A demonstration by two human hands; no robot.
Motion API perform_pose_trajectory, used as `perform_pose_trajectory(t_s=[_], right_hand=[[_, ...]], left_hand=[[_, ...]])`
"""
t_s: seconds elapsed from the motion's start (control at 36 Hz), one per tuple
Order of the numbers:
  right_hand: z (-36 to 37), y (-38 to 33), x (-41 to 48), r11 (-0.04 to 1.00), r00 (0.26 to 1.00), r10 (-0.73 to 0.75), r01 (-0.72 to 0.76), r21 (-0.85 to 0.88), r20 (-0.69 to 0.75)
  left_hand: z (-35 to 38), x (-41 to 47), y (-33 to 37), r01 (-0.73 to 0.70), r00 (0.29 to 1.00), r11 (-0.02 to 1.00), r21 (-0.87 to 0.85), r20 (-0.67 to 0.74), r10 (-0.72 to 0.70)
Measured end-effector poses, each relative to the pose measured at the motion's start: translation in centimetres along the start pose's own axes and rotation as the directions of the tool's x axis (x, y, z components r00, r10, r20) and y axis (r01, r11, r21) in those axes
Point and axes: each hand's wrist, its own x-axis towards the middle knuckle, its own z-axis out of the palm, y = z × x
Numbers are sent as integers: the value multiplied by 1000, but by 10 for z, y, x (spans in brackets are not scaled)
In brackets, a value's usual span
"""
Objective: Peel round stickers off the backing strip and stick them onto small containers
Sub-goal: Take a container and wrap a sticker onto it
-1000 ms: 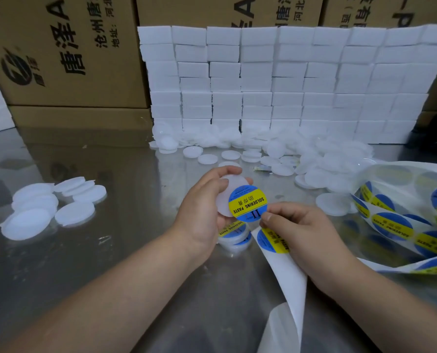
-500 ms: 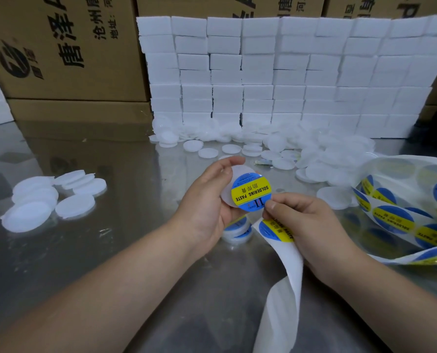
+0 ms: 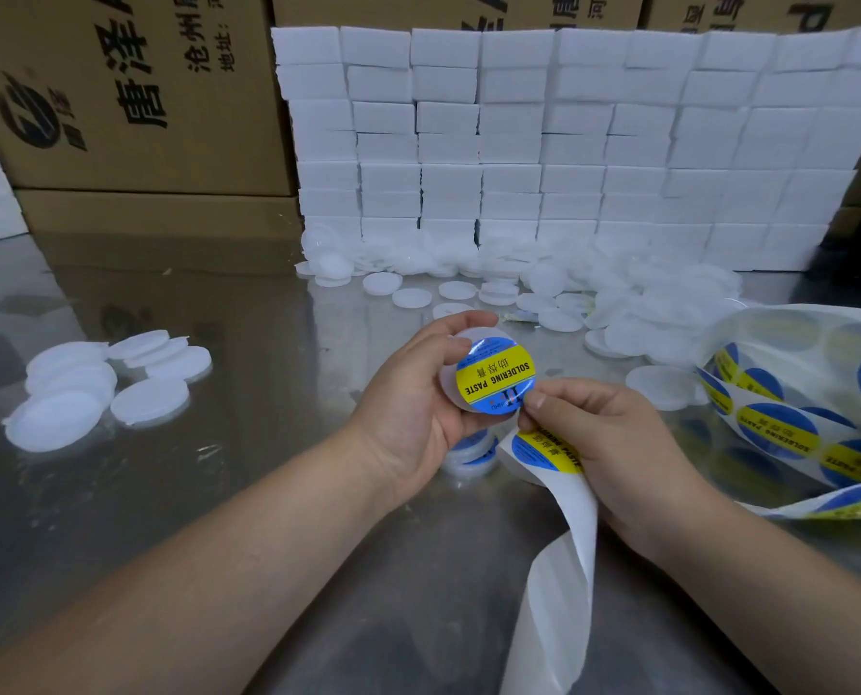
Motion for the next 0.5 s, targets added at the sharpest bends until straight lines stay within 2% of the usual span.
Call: perform_pose_trajectory(t_s=[0.5], right_hand=[[-2, -1, 0, 999, 1000, 21, -21, 46, 3]], left_hand=[[0, -1, -1, -32, 999, 996, 79, 0, 32]])
